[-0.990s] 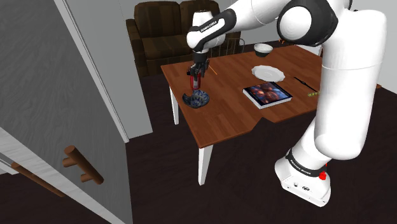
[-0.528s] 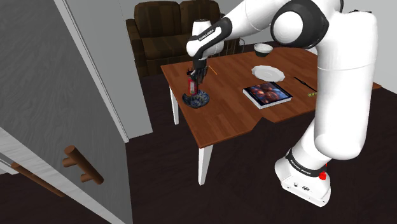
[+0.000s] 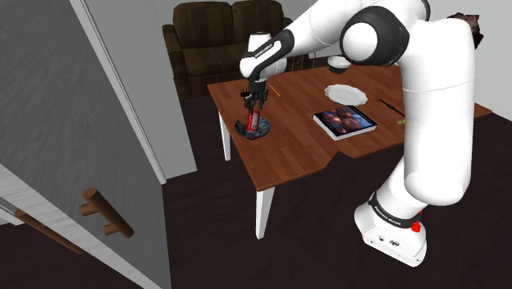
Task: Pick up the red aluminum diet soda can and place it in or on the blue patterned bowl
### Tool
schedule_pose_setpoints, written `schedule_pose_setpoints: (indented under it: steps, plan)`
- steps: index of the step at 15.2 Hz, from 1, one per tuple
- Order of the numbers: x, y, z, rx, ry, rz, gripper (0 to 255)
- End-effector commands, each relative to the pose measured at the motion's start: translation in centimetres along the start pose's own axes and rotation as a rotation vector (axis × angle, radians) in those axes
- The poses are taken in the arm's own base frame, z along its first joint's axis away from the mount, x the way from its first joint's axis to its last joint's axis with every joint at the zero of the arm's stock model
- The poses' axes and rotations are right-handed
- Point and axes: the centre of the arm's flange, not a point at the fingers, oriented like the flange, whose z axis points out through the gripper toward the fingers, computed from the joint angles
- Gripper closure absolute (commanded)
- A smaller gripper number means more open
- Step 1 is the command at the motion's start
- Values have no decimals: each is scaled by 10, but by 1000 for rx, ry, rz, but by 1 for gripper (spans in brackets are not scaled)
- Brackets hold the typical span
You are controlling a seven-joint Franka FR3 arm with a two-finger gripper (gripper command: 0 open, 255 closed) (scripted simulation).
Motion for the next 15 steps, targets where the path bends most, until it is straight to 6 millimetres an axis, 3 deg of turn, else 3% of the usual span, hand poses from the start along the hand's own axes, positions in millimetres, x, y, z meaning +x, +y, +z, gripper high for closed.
schedule_pose_setpoints:
  steps: [1, 7, 15]
  plan:
    - [19, 25, 7, 80, -43, 82, 0]
    - [67, 125, 55, 366, -192, 377, 0]
    - [63, 110, 92, 366, -192, 377, 0]
